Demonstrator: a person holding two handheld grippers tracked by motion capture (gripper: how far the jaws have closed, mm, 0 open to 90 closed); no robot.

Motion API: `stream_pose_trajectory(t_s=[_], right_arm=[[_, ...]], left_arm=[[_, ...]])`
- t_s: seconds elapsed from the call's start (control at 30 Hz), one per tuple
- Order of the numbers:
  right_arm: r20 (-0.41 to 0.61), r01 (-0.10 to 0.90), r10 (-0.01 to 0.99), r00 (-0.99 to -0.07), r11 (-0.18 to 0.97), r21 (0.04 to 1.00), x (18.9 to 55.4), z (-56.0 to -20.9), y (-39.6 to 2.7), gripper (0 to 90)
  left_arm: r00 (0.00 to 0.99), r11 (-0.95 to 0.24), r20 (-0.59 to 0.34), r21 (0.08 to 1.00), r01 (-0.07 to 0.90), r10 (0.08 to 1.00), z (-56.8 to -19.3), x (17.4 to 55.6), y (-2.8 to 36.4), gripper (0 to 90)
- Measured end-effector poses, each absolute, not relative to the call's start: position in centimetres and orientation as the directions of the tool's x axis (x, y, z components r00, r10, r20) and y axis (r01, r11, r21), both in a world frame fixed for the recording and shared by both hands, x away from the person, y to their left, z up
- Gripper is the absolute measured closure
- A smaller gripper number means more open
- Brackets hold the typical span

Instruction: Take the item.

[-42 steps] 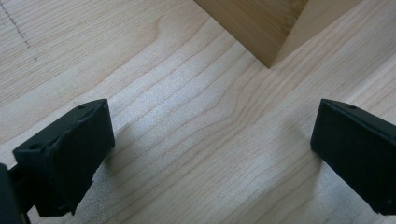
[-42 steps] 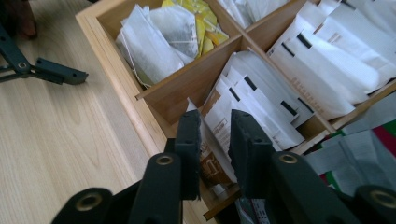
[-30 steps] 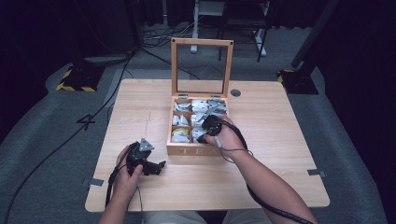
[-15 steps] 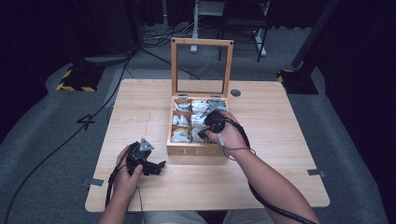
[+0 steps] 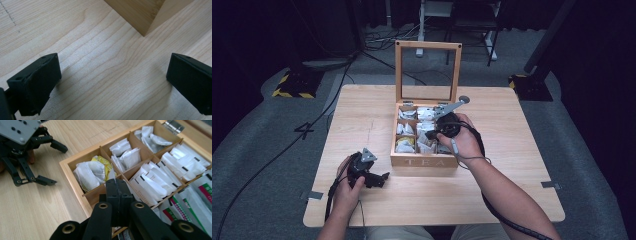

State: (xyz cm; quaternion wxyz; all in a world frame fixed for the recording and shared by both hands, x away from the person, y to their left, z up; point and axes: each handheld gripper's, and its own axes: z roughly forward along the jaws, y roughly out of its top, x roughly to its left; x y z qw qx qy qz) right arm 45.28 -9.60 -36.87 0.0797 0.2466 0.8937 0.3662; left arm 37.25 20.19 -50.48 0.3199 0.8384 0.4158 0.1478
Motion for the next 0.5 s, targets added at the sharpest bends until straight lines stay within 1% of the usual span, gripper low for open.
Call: stream_pose_trajectory(t_s=[0.13, 0.5], right_arm=[[0.030, 0.368, 0.503, -0.864, 0.589, 0.720, 44.9, -36.0, -10.1, 90.0], [0.019, 0.354, 0.515, -0.857, 0.561, 0.748, 44.5, -34.9, -11.8, 90.0]], left_arm=[[0.606, -0.445, -0.020, 0.659, 0.606, 0.795, -50.5, 37.2, 20.1, 0.1], [0.606, -0.448, -0.015, 0.659, 0.604, 0.795, -50.5, 37.3, 20.1, 0.1]])
